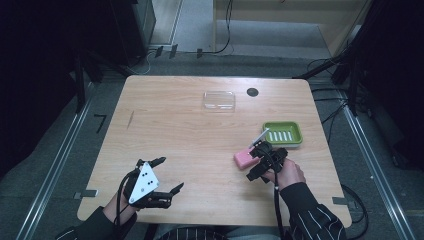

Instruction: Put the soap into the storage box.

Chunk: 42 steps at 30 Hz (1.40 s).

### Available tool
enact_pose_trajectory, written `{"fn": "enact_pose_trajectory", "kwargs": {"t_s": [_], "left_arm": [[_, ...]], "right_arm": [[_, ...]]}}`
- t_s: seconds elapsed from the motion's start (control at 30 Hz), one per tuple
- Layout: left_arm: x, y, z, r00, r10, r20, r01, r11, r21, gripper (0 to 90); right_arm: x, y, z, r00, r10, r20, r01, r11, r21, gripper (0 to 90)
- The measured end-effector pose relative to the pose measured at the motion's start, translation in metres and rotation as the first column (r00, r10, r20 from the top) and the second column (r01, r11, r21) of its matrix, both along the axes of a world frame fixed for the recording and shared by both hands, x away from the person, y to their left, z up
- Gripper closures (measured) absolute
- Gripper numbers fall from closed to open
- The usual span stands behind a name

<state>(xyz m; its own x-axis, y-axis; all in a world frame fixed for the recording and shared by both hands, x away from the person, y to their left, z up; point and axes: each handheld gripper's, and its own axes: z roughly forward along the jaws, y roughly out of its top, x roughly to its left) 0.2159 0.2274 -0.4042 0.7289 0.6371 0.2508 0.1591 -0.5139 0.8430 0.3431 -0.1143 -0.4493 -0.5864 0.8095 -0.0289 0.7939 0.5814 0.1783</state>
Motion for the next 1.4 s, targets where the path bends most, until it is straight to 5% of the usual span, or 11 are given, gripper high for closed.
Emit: {"fn": "enact_pose_trajectory", "kwargs": {"t_s": [0.6,1.4], "left_arm": [[0.000,0.000,0.000,1.0000,0.000,0.001,0.000,1.0000,-0.004,14.0],[0.000,0.001,0.000,1.0000,0.001,-0.001,-0.001,1.0000,-0.003,14.0]], "right_arm": [[0.029,0.023,0.001,0.9994,-0.014,-0.031,0.016,0.9988,0.046,0.0],[0.058,0.040,-0.014,0.9947,-0.057,-0.086,0.061,0.9974,0.040,0.0]]}}
